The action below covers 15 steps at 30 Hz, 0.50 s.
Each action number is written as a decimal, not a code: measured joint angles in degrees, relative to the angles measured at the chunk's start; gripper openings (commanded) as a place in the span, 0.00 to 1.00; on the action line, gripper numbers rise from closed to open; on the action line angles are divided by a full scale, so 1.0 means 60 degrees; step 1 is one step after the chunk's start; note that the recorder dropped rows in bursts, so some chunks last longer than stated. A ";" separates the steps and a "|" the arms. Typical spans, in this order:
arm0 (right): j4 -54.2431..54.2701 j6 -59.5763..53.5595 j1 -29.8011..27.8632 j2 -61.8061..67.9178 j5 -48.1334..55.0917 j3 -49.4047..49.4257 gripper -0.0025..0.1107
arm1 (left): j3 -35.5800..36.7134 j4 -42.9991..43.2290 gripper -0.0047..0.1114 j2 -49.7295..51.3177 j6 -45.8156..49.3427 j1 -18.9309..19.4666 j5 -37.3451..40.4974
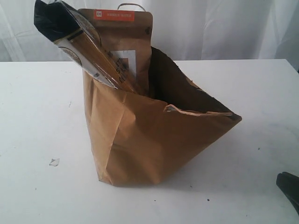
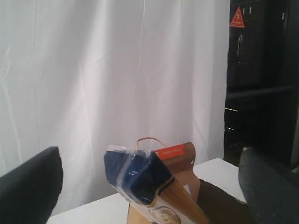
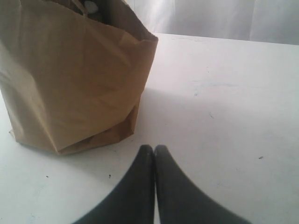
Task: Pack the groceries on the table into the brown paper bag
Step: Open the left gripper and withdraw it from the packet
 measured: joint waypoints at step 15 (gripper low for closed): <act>0.0000 0.0021 0.0000 0.0000 0.0000 0.0000 0.02 | 0.2140 0.0103 0.95 -0.1946 0.0409 0.0009 0.1144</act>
